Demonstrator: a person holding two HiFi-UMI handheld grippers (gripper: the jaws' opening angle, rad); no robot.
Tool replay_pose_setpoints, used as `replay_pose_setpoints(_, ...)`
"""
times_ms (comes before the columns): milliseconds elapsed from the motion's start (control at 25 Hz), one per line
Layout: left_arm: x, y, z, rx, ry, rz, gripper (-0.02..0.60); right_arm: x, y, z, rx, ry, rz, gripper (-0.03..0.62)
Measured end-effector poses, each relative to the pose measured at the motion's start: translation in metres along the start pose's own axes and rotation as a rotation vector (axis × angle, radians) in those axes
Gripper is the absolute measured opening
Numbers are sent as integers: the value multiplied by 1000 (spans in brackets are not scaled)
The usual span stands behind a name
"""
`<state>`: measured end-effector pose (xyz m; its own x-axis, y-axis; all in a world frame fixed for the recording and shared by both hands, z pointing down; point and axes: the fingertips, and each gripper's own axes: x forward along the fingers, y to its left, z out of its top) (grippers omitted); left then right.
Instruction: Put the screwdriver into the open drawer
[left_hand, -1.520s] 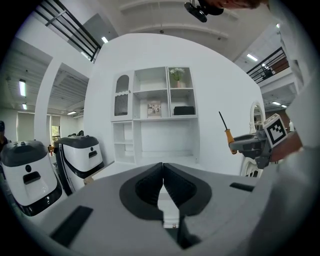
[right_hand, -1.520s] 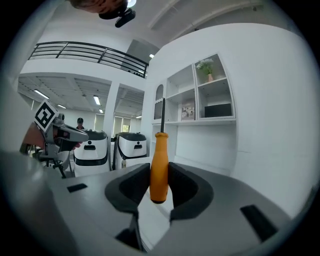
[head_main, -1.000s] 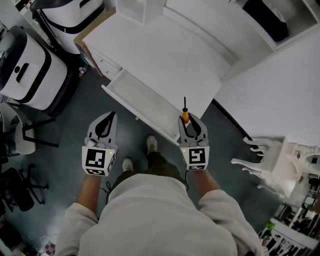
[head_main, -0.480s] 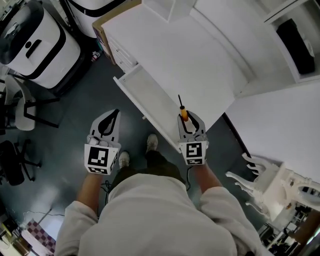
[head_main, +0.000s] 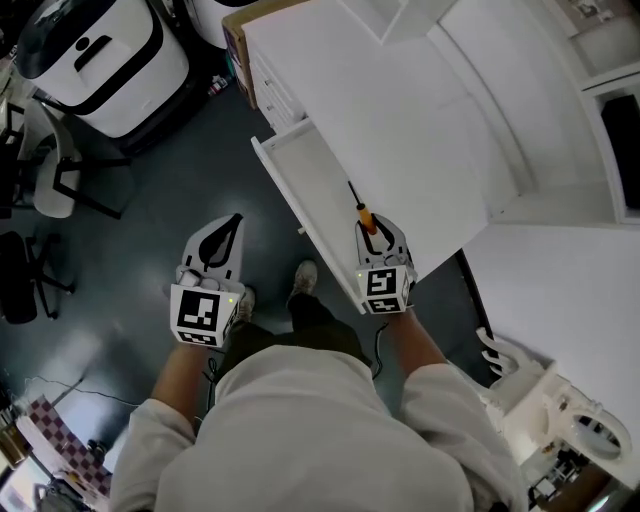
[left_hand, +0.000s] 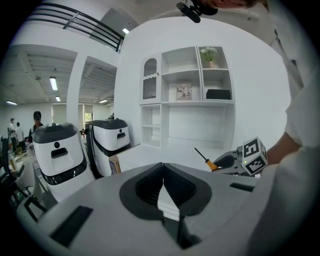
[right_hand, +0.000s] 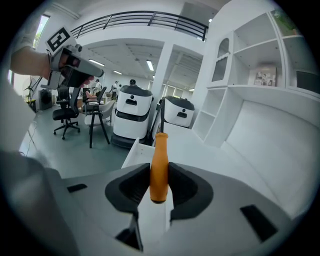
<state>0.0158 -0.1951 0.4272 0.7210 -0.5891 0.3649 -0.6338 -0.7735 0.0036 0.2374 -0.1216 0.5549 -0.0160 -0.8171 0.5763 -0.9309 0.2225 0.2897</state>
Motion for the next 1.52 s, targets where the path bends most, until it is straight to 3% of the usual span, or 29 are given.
replay_pose_setpoints(840, -33, 42, -49, -74, 102, 177, 6, 95, 39, -84, -68, 215, 158, 123)
replay_pose_setpoints(1520, -32, 53, -81, -122, 175, 239, 5, 145, 54, -140, -31, 356, 219, 123)
